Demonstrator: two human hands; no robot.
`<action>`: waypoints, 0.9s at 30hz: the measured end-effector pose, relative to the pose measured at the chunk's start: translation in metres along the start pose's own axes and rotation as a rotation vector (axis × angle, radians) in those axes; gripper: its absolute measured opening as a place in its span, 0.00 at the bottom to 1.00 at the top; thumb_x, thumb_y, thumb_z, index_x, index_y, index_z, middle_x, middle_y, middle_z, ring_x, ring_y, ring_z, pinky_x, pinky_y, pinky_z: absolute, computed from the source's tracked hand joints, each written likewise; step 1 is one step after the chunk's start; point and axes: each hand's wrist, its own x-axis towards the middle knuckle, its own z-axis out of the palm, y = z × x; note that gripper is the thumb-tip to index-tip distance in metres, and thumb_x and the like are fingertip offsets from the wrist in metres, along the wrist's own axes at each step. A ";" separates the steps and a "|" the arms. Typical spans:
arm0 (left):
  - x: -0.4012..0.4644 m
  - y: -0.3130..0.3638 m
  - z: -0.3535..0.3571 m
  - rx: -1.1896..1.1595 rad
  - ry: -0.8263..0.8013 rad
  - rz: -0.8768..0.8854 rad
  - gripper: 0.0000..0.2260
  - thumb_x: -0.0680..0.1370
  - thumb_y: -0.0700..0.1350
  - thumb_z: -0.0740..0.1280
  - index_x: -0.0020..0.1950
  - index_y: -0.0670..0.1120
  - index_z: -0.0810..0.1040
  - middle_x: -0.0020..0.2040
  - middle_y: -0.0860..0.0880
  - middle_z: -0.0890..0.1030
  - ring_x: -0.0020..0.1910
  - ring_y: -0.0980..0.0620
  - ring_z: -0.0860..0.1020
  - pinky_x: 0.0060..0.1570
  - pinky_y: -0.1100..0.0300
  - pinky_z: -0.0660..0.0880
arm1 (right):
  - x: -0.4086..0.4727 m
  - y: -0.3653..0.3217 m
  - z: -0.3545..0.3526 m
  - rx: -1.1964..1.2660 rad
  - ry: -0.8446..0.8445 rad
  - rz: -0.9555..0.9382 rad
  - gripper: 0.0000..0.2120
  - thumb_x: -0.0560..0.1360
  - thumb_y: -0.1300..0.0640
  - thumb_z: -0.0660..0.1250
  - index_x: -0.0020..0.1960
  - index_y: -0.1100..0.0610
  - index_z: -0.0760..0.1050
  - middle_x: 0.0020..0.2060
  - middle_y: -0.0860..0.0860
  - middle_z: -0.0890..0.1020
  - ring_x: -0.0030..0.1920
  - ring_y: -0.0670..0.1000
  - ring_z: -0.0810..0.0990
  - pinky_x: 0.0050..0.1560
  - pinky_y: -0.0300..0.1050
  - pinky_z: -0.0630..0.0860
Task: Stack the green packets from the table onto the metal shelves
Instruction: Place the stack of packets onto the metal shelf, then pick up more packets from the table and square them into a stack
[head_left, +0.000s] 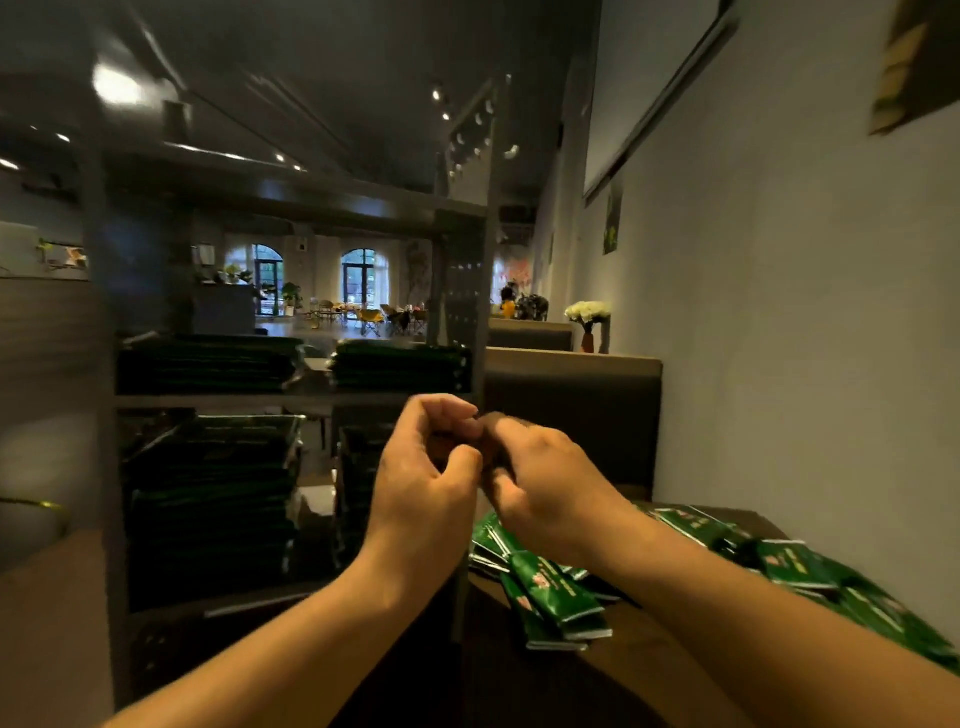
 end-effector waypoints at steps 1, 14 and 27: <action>-0.008 -0.006 0.019 -0.008 -0.051 0.002 0.15 0.72 0.32 0.63 0.49 0.52 0.74 0.43 0.52 0.79 0.44 0.54 0.79 0.45 0.61 0.78 | -0.017 0.016 -0.001 0.044 -0.012 0.056 0.14 0.76 0.55 0.61 0.61 0.48 0.72 0.52 0.49 0.80 0.51 0.53 0.79 0.52 0.55 0.78; -0.071 -0.082 0.165 -0.052 -0.368 -0.072 0.14 0.77 0.33 0.63 0.48 0.54 0.72 0.46 0.53 0.77 0.42 0.61 0.77 0.38 0.67 0.76 | -0.147 0.148 -0.023 0.155 0.113 0.502 0.13 0.77 0.63 0.61 0.54 0.48 0.77 0.43 0.43 0.81 0.41 0.38 0.78 0.39 0.29 0.72; -0.127 -0.153 0.235 -0.246 -0.436 -0.183 0.06 0.72 0.42 0.63 0.47 0.51 0.75 0.44 0.50 0.79 0.38 0.59 0.76 0.37 0.66 0.73 | -0.248 0.275 -0.038 -0.406 0.185 0.890 0.13 0.79 0.60 0.60 0.60 0.52 0.76 0.56 0.49 0.80 0.55 0.49 0.76 0.53 0.41 0.74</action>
